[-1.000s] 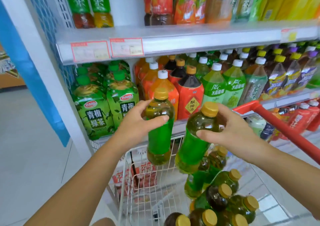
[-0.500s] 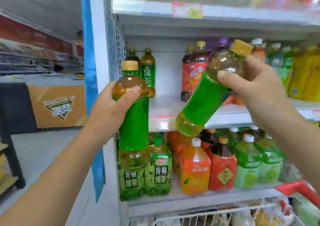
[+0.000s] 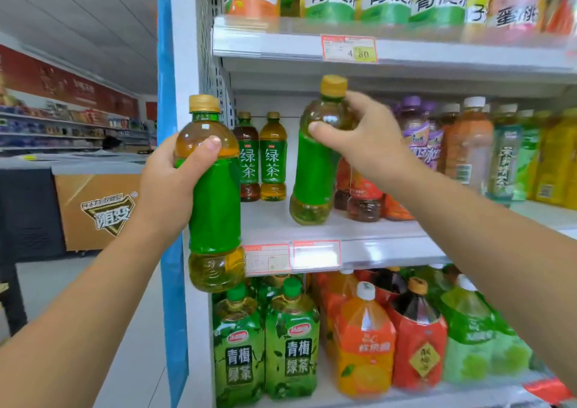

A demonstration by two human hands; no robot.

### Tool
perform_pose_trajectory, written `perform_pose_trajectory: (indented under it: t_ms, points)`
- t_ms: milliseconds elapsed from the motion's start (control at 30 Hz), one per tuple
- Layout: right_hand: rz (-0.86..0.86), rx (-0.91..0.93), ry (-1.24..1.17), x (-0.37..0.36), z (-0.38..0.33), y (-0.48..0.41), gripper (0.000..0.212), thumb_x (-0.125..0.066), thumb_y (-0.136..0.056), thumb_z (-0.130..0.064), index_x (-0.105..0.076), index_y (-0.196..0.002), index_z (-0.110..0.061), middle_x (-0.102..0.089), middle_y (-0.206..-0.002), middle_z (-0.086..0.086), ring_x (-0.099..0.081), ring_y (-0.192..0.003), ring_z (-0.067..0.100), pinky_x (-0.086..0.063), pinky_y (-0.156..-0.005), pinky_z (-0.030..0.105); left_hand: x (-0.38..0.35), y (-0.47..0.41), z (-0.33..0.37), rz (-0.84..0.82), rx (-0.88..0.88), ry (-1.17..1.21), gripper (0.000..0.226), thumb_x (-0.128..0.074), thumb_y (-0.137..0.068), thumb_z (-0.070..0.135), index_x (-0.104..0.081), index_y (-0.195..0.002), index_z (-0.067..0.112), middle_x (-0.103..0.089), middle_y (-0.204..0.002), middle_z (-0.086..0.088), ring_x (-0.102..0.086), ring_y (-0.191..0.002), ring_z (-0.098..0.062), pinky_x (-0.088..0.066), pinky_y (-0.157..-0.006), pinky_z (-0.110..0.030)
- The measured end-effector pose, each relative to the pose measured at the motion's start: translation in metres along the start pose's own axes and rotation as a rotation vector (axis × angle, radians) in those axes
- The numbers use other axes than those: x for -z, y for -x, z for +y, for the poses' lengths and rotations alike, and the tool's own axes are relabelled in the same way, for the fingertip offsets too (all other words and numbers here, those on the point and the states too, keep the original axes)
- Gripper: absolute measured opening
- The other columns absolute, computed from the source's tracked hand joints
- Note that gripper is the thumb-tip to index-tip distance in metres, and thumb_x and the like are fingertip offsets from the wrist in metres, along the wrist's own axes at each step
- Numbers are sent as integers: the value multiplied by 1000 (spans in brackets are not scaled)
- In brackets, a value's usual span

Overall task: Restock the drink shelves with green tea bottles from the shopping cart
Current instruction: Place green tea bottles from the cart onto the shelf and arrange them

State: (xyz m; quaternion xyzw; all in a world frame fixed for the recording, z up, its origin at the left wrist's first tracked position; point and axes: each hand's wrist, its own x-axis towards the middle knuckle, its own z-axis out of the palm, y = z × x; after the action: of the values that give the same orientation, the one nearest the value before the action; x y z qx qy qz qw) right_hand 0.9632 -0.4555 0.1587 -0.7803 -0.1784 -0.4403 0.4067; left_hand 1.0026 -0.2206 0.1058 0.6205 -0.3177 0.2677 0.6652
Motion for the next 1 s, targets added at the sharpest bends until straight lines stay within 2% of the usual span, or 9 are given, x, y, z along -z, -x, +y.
perform_pose_trajectory:
  t_ms: [100,167,233,333,400,500,667,800,1000]
  points:
    - [-28,-94,21,-14,15,-12,62,-75,-78,-40,-45,-129,-24,-56,-115,-11,-56,-97,1,-41,-65,5,0,-5,-4,-1,0,14,30,-63,-70,58,-67,-86,32,-70,-80,7,-69,-76,-14,-56,-64,-31]
    - [-33,-156,44,-21,25,-21,65,-73,-78,-47,-41,-129,-22,-51,-118,-8,-53,-101,7,-39,-64,4,-1,-7,-6,-13,-1,19,30,-63,-70,58,-67,-85,32,-71,-78,7,-69,-74,-13,-56,-61,-29]
    - [-23,-204,17,-30,37,-23,64,-72,-78,-49,-41,-128,-22,-55,-120,-5,-56,-102,9,-49,-77,16,-2,-8,-6,-21,2,11,31,-63,-70,58,-66,-84,31,-70,-76,7,-69,-71,-12,-55,-59,-27]
    - [-7,-206,-138,-41,53,-14,68,-74,-78,-42,-38,-134,-29,-56,-124,-7,-57,-108,7,-52,-94,34,-2,-10,-6,-17,9,6,37,-64,-68,58,-65,-88,27,-70,-77,7,-68,-72,-11,-54,-59,-26]
    - [-55,-192,-205,-43,60,-6,80,-77,-77,-35,-29,-142,-33,-48,-132,-11,-52,-115,5,-50,-95,31,-2,-10,-5,-6,10,-1,41,-64,-68,58,-65,-91,23,-70,-78,6,-69,-73,-12,-54,-59,-25]
    - [-190,-306,-228,-40,70,8,94,-75,-80,-22,-12,-148,-38,-41,-130,-13,-53,-100,2,-48,-83,25,-2,-9,-5,-10,25,-11,38,-65,-68,58,-66,-89,25,-70,-79,4,-69,-73,-13,-55,-61,-27]
    - [-221,-334,-115,-41,83,15,59,-74,-81,-22,-43,-131,-25,-60,-103,-16,-59,-90,0,-50,-74,19,0,-11,-7,-2,28,-48,43,-65,-66,60,-64,-90,23,-69,-77,4,-69,-73,-14,-54,-61,-29]
    - [-189,-365,51,-48,89,0,63,-76,-80,-27,-39,-130,-18,-59,-114,-4,-60,-103,15,-53,-88,35,1,-11,-9,-9,13,-21,40,-64,-68,58,-66,-89,24,-69,-76,4,-69,-71,-14,-54,-59,-28]
    - [-250,-423,319,-64,104,-36,62,-71,-85,-29,-33,-130,-9,-55,-125,9,-57,-110,25,-49,-85,34,1,-14,-9,-15,6,-46,38,-64,-68,58,-66,-86,25,-69,-77,3,-69,-72,-15,-55,-61,-29]
